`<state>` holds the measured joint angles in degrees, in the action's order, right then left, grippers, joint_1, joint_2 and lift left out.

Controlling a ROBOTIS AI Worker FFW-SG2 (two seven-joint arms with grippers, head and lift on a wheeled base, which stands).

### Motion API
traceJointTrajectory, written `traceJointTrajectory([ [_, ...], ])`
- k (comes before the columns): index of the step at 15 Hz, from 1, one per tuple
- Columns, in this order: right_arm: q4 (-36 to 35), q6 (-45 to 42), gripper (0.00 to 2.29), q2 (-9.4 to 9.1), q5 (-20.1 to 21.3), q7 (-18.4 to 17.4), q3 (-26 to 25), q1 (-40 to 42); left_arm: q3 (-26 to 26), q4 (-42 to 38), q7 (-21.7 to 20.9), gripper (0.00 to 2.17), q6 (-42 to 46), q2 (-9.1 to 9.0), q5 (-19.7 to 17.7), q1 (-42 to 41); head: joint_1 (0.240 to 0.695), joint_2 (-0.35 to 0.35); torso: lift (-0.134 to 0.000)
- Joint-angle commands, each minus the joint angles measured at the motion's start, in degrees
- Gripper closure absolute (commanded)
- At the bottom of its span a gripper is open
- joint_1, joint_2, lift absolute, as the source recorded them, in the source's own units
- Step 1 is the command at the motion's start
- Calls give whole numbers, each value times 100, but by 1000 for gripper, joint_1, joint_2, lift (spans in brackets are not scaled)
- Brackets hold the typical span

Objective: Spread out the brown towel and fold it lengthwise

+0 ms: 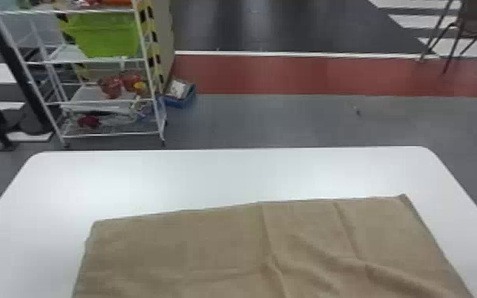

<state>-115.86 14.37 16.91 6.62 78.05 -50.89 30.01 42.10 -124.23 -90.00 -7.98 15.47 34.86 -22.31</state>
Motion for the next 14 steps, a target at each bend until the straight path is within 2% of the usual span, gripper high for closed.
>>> traceJointTrajectory([
  [1, -165, 369, 100, -197, -82, 28, 26, -321, -308, 189, -57, 29, -939, -35, -357, 455, 695, -72, -122],
  [3, -279, 1072, 134, -399, -197, 28, 96, -637, -826, 356, -57, 29, -1677, -70, -181, 649, 695, -84, -122],
  [5, -279, 2127, 134, -478, -504, 28, 149, -874, -1275, 523, -57, 66, -2345, -167, -58, 825, 695, -101, -122],
  [6, -279, 2285, 134, -575, -504, -123, 184, -971, -1345, 567, 35, 70, -2661, -237, -76, 877, 695, -111, -122],
  [8, -209, 2285, 134, -662, -460, -422, 246, -1085, -1512, 646, 589, 73, -3030, -413, -129, 1027, 695, -127, -122],
  [10, -183, 2268, 137, -724, -408, -439, 290, -1077, -1732, 672, 1178, 103, -4103, -509, -208, 1255, 695, -134, -122],
  [11, -183, 2268, 140, -759, -416, -448, 290, -1050, -1820, 751, 1327, 137, -4296, -518, -243, 1378, 695, -131, -122],
  [14, -183, 2268, 144, -785, -434, -492, 255, -1006, -1934, 874, 2048, 147, -4331, -791, -357, 1484, 695, -128, -122],
])
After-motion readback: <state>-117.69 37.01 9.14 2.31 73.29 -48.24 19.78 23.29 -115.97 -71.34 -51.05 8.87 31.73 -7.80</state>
